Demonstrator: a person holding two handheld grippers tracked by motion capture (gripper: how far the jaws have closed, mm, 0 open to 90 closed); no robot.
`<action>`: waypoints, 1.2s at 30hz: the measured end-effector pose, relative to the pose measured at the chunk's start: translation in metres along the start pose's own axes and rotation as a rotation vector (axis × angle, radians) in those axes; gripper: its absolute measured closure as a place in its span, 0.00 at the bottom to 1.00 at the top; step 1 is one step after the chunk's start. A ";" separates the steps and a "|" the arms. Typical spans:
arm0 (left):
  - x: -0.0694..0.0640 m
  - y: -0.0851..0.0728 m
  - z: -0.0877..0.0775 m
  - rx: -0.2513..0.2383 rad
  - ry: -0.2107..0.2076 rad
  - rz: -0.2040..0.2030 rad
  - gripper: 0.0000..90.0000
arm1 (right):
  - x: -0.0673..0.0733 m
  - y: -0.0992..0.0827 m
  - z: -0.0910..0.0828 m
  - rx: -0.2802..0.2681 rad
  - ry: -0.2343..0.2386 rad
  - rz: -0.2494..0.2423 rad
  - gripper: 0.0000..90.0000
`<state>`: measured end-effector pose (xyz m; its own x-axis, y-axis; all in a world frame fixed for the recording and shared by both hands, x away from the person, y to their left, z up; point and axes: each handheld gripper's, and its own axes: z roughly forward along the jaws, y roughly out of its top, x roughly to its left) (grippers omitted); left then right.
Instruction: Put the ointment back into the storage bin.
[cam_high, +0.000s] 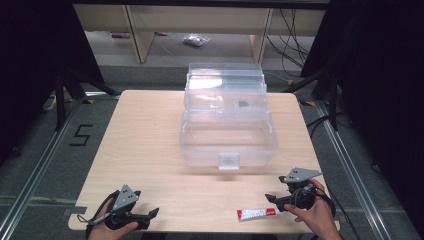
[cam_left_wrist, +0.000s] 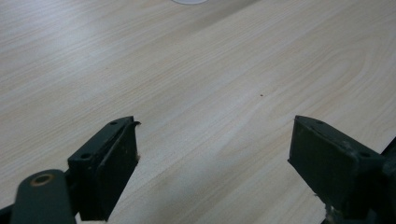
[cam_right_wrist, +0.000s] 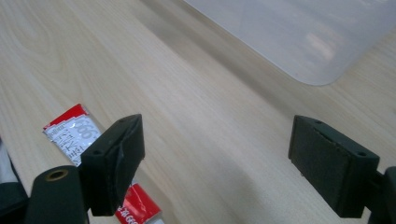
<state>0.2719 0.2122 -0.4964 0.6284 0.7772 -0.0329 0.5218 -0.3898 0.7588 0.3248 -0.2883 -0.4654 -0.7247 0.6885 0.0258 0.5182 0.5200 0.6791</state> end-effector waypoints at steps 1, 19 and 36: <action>0.000 0.000 0.000 0.000 0.000 -0.001 0.17 | -0.001 0.001 0.000 0.000 -0.002 -0.022 0.21; 0.001 0.000 0.000 -0.001 0.000 -0.013 0.17 | 0.025 0.023 -0.004 0.124 0.066 -0.207 0.31; 0.001 0.001 0.000 0.003 -0.001 -0.006 0.17 | 0.046 0.029 0.009 0.327 0.182 -0.364 0.48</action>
<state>0.2726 0.2126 -0.4959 0.6256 0.7792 -0.0381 0.5275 -0.3865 0.7565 0.3105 -0.2367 -0.4510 -0.9366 0.3496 -0.0226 0.3114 0.8602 0.4038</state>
